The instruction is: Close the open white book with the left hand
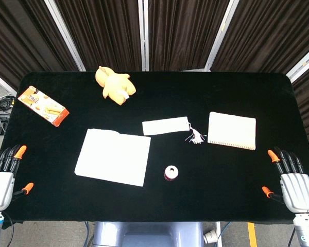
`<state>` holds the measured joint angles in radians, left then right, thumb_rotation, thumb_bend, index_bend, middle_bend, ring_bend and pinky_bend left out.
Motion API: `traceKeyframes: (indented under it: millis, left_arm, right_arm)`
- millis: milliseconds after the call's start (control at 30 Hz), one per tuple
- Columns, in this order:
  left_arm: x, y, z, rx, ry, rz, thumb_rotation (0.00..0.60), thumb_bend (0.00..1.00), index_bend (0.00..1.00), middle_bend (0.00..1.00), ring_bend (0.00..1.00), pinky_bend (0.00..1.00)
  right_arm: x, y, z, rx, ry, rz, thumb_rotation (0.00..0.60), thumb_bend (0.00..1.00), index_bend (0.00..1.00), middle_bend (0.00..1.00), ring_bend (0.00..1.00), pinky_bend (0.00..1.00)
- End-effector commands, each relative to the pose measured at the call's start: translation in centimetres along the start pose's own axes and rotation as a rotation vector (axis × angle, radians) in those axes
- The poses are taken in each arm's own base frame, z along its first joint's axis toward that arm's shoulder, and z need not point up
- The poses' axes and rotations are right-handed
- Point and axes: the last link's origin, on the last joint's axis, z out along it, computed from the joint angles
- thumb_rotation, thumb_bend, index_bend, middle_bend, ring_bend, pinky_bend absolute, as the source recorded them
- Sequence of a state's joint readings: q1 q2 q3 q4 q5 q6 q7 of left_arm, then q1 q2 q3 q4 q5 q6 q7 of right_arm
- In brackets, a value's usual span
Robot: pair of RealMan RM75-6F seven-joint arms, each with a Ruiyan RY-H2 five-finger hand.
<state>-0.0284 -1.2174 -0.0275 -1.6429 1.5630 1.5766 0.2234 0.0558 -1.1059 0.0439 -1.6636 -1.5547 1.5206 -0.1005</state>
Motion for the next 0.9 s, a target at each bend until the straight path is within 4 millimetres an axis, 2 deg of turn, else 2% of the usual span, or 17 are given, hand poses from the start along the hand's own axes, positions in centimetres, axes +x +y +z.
traceKeyframes:
  millis: [33, 667, 900]
  left_arm:
    - [0.0, 0.1, 0.0, -0.004, -0.002, 0.001, 0.600, 0.12, 0.00, 0.00, 0.00, 0.00]
    - [-0.7, 0.6, 0.4, -0.033, -0.039, 0.012, 0.600, 0.12, 0.00, 0.00, 0.00, 0.00]
    - [-1.9, 1.9, 0.8, -0.080, -0.085, 0.029, 0.600, 0.12, 0.00, 0.00, 0.00, 0.00]
  right_arm:
    - [0.0, 0.0, 0.0, -0.002, -0.001, -0.002, 0.600, 0.03, 0.02, 0.00, 0.00, 0.00]
    - [0.1, 0.3, -0.1, -0.015, 0.002, 0.002, 0.600, 0.03, 0.02, 0.00, 0.00, 0.00]
    - [0.1, 0.4, -0.2, -0.019, -0.005, 0.008, 0.600, 0.03, 0.02, 0.00, 0.00, 0.00]
